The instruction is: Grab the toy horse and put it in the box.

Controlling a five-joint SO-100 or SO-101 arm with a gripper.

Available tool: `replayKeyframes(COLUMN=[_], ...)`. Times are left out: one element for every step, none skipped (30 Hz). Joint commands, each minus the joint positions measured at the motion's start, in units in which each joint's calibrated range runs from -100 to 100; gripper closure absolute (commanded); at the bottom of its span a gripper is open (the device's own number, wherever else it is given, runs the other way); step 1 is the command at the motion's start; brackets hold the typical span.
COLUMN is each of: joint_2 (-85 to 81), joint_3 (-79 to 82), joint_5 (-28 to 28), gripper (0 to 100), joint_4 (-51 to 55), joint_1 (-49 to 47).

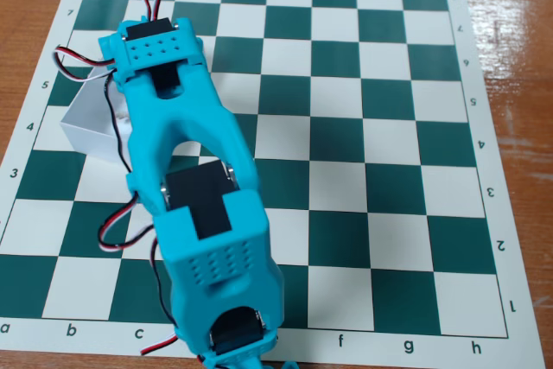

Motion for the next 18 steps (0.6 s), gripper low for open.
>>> replayKeyframes(joint_2=[-9.01,-11.05,-13.26,-15.56,-18.13,-20.69,-23.35,-25.82,-28.48,-31.13,-33.61,-36.0,-38.39,-40.51,-42.99,-45.56,-47.86,-49.54], joint_3=[3.94,5.76,7.94,10.22,12.67,15.22,17.41,19.78,22.05,24.14,26.15,28.24,30.06,31.88,33.89,36.16,38.07,39.44], joint_5=[-0.24,-0.24,-0.24,-0.24,-0.24,-0.24,-0.24,-0.24,-0.24,-0.24,-0.24,-0.24,-0.29,-0.34,-0.44,-0.44,-0.44,-0.44], gripper=[100,100,100,100,100,100,100,100,100,100,100,100,100,100,100,100,100,100], joint_4=[0.79,1.03,1.12,1.12,1.12,1.2,1.53,1.87,2.36,3.03,3.94,4.52,5.27,5.94,6.27,6.43,7.1,8.01], joint_1=[2.55,3.19,3.91,4.55,5.27,5.91,6.62,7.34,8.05,8.84,9.62,10.48,11.34,12.34,13.27,14.19,15.12,16.05])
